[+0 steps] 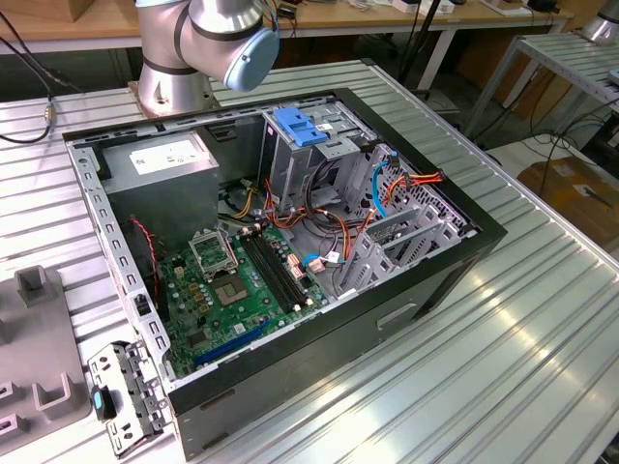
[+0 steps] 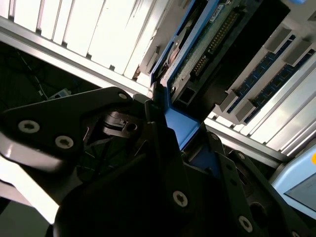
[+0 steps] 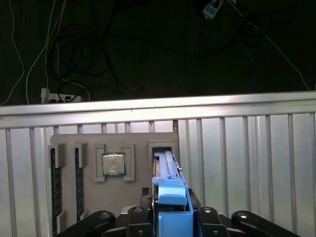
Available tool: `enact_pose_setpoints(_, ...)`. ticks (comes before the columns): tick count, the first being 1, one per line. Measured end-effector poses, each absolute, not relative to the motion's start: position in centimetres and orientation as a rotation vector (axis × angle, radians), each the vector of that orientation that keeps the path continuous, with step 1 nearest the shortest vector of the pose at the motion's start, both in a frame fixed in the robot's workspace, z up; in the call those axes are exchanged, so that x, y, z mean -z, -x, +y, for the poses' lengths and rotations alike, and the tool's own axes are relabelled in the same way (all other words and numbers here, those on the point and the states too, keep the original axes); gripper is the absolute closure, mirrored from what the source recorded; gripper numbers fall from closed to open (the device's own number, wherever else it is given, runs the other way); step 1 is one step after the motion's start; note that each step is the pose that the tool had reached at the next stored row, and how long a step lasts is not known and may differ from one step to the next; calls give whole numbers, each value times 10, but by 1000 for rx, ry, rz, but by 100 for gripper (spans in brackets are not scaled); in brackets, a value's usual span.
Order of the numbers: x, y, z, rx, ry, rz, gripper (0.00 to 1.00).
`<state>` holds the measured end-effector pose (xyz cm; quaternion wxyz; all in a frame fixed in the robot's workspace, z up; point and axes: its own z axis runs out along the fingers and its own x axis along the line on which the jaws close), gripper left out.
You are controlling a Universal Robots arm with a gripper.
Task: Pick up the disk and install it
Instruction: 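Pick up the disk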
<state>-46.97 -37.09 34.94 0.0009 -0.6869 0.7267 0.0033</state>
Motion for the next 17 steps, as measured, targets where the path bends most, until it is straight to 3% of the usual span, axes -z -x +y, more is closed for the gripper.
enact_pose_setpoints(17,-354,470,-371,-10,2157,2282,63)
